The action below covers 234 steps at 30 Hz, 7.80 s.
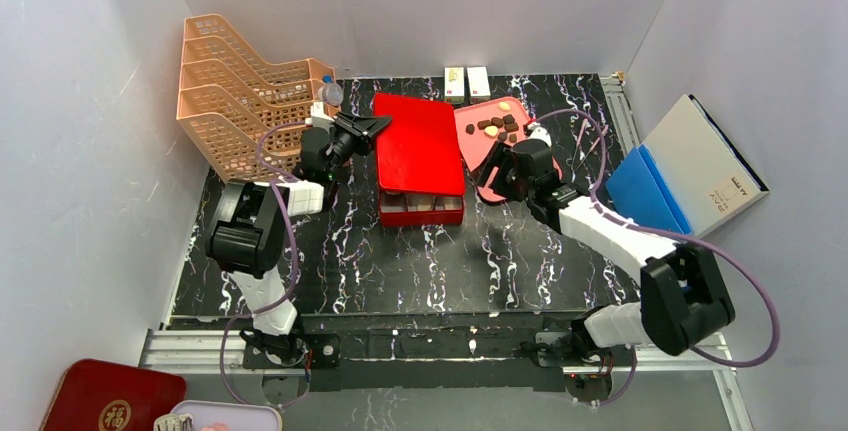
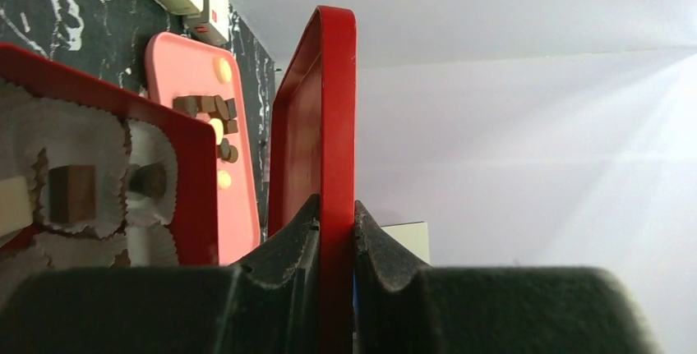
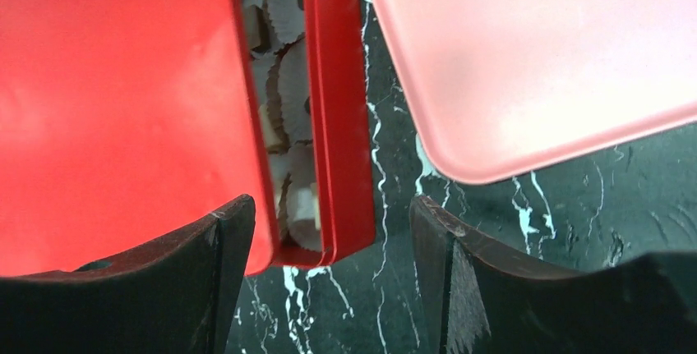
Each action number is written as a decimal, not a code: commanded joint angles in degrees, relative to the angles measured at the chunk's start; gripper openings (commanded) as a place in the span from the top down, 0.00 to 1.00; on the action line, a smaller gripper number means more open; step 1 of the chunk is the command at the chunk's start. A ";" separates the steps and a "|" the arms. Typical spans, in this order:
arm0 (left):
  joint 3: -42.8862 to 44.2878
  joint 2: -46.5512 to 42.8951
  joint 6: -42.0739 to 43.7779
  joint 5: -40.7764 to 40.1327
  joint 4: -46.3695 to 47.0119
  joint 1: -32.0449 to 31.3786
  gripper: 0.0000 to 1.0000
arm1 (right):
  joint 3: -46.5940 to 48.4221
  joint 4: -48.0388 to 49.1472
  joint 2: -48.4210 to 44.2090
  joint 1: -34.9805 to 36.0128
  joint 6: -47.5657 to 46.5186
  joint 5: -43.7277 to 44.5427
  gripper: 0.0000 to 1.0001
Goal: Pack the chocolate
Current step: Close the box lid on the packing box.
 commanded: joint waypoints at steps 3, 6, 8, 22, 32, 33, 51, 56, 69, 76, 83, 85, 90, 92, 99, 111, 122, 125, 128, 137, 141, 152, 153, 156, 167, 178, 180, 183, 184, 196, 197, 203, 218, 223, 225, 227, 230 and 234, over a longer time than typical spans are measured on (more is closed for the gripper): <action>3.78 1.68 -2.76 4.89 5.74 1.03 1.00 | 4.93 6.55 6.10 -2.62 -2.99 -5.85 0.23; 4.27 3.28 -4.04 6.30 7.47 1.25 1.00 | 6.41 7.70 8.63 -3.15 -3.18 -6.98 0.23; 4.53 4.24 -4.79 7.34 8.42 1.34 1.00 | 7.35 8.17 10.03 -3.28 -3.11 -7.44 0.23; 4.10 6.78 -6.03 9.20 10.36 1.35 1.00 | 10.95 12.14 16.46 -4.10 -2.01 -12.25 0.23; 0.74 7.20 -6.18 6.93 12.29 1.13 1.00 | 12.85 13.45 20.59 -4.93 -1.43 -15.37 0.23; 0.26 7.29 -6.35 6.44 12.74 0.97 1.00 | 13.11 13.48 20.98 -5.00 -1.51 -15.66 0.23; -1.86 11.33 -7.26 1.46 17.23 -2.04 1.00 | 16.58 12.96 24.83 -6.51 -2.83 -18.86 0.23; -2.86 11.74 -7.09 0.22 17.89 -2.09 1.00 | 16.95 13.13 26.11 -7.02 -3.01 -20.59 0.23; -2.73 12.51 -7.24 -1.12 18.73 -2.14 1.00 | 20.69 13.01 29.03 -7.17 -3.71 -22.97 0.23; -2.27 13.03 -7.59 -0.96 18.82 -1.79 1.00 | 22.34 12.67 30.37 -7.18 -3.74 -23.89 0.23; -2.01 13.55 -8.05 -0.18 18.87 -0.86 0.89 | 22.60 13.17 31.25 -7.21 -3.46 -24.53 0.23; -1.93 13.63 -8.14 -0.08 18.82 -0.57 0.84 | 22.75 13.22 31.49 -7.17 -3.38 -24.66 0.23; -1.76 13.71 -8.31 -0.01 18.87 0.06 0.74 | 23.21 13.19 31.97 -7.22 -3.04 -25.02 0.23; -1.68 13.78 -8.36 0.11 18.76 0.27 0.70 | 23.26 13.22 32.06 -7.25 -2.84 -25.01 0.23; -1.56 13.63 -8.71 0.72 18.81 0.97 0.63 | 23.78 13.22 32.20 -7.12 -2.32 -25.20 0.22; -2.59 12.66 -9.02 2.53 18.73 2.70 0.60 | 24.23 12.92 32.01 -6.67 -1.87 -24.87 0.20; -3.54 11.73 -8.76 4.30 18.13 4.39 0.59 | 24.53 12.43 31.72 -6.24 -2.05 -24.24 0.19; -4.00 11.30 -8.62 4.67 18.03 4.76 0.59 | 24.53 12.26 31.69 -6.08 -2.14 -24.04 0.19; -4.95 10.81 -8.24 4.95 17.86 5.04 0.59 | 24.53 12.16 31.38 -6.01 -2.22 -23.96 0.19; -8.66 10.06 -6.76 5.31 17.75 5.38 0.59 | 24.62 11.04 30.81 -5.89 -2.89 -23.18 0.18; -9.29 10.20 -6.38 5.39 17.79 5.54 0.59 | 23.35 11.67 30.61 -5.85 -2.84 -23.45 0.18; -8.90 7.97 -6.15 2.85 17.61 7.35 0.56 | 24.12 11.73 31.27 -5.93 -2.84 -24.05 0.18; -8.82 7.60 -6.00 2.49 17.47 7.51 0.56 | 24.29 11.73 31.37 -5.88 -2.84 -24.11 0.18; -8.60 7.00 -5.60 2.37 16.78 8.29 0.56 | 24.74 11.60 31.70 -5.91 -2.84 -24.30 0.18; -10.35 5.50 -4.60 2.33 16.22 9.52 0.56 | 25.67 11.20 31.81 -5.76 -2.80 -24.67 0.18; -15.67 4.65 -3.48 3.08 16.01 8.45 0.56 | 25.60 11.90 31.98 -5.42 -2.32 -25.52 0.18; -15.34 5.02 -3.56 3.23 15.97 8.02 0.56 | 25.96 11.90 31.96 -5.36 -2.31 -25.60 0.18; -14.80 5.85 -3.74 3.63 15.93 7.24 0.56 | 26.36 11.82 31.90 -5.26 -2.31 -25.80 0.18; -14.82 6.01 -3.75 3.63 15.92 6.93 0.56 | 26.51 11.81 31.79 -5.31 -2.31 -25.96 0.18; -14.29 7.63 -4.01 3.41 15.94 5.13 0.56 | 26.61 11.34 30.13 -5.04 -2.40 -25.91 0.18; -14.37 7.52 -3.89 3.35 15.93 5.13 0.56 | 26.68 11.14 29.80 -5.05 -2.77 -25.48 0.18; -14.75 7.57 -3.44 2.98 15.92 5.13 0.56 | 27.10 9.00 28.60 -5.09 -5.65 -23.34 0.17; -14.49 8.70 -3.04 3.02 15.83 5.13 0.56 | 24.89 5.02 27.15 -6.29 -7.97 -13.88 0.23; -14.20 9.22 -3.03 3.02 15.86 5.17 0.56 | 25.30 1.90 28.33 -7.10 -8.50 -11.17 0.34; -14.06 9.57 -3.04 2.94 15.83 5.14 0.56 | 25.26 1.32 28.92 -7.31 -8.64 -11.03 0.43; -14.04 9.76 -3.00 2.93 15.88 5.13 0.55 | 24.96 1.34 29.31 -7.36 -8.73 -10.93 0.57; -13.85 10.18 -2.95 2.96 15.83 5.21 0.55 | 24.86 1.44 30.19 -7.41 -8.73 -11.12 0.65; -13.52 10.61 -2.95 3.06 15.86 5.26 0.55 | 25.40 1.43 31.77 -7.40 -8.73 -11.74 0.65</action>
